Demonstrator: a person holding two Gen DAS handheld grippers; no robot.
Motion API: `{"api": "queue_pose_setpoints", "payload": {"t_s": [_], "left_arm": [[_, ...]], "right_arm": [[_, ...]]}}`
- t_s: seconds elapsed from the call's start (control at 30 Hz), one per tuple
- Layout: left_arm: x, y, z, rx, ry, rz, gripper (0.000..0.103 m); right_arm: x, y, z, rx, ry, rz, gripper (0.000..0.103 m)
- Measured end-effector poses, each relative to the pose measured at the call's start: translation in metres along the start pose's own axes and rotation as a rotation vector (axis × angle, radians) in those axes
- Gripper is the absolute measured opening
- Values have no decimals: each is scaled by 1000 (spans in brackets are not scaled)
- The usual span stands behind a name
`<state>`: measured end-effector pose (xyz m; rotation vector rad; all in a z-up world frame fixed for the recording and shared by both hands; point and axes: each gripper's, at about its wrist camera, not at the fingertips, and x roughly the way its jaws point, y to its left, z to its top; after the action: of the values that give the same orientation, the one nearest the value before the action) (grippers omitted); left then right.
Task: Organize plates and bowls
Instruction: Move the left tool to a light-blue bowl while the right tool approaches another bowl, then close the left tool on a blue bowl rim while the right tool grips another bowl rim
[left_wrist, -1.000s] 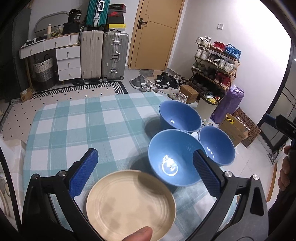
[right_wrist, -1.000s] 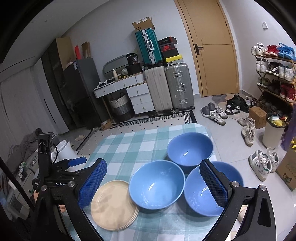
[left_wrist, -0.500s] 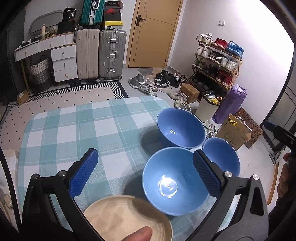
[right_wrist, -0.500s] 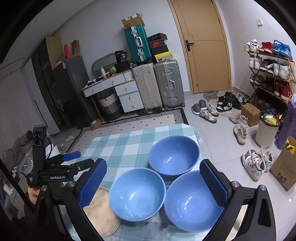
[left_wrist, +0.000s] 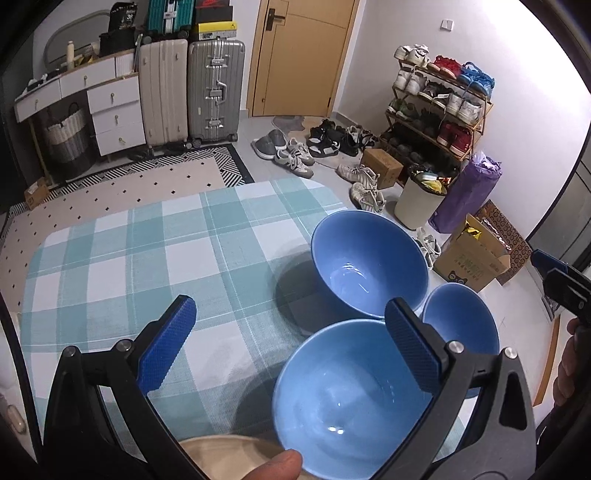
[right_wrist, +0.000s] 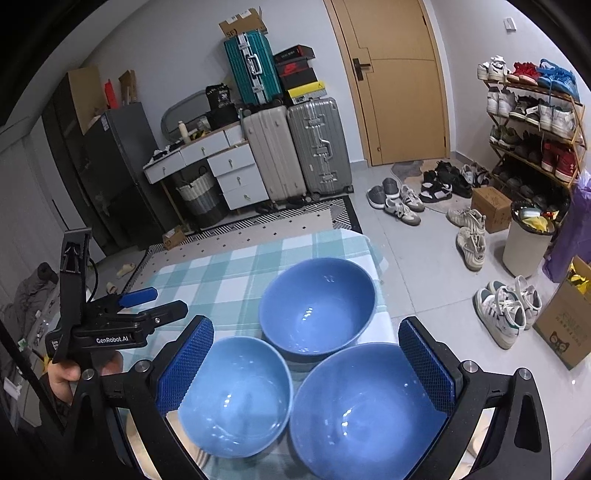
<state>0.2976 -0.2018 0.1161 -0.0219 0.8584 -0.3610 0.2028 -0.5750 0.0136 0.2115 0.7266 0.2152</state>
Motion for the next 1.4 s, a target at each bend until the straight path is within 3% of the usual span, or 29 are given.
{"api": "queue_pose_setpoints", "payload": {"t_s": [0.63,0.8,1.03,1.37,1.4], "left_arm": [[109,-6,21,-11,109,35,102],[132,0,21,-29,141,46,101],[153,-2,19,-13,178,35,80],[176,-11,18,0,216,15,52],[177,-12,18,0,217,11,51]], "right_arm": [[83,-37,-1,24,135,-40,102],[105,-49,-3,44,167,-43,96],[132,-62,-8,69,222,-40,80],[159,-71,-10,85,268,-44,68],[162,-71,-11,83,273,-44,61]]}}
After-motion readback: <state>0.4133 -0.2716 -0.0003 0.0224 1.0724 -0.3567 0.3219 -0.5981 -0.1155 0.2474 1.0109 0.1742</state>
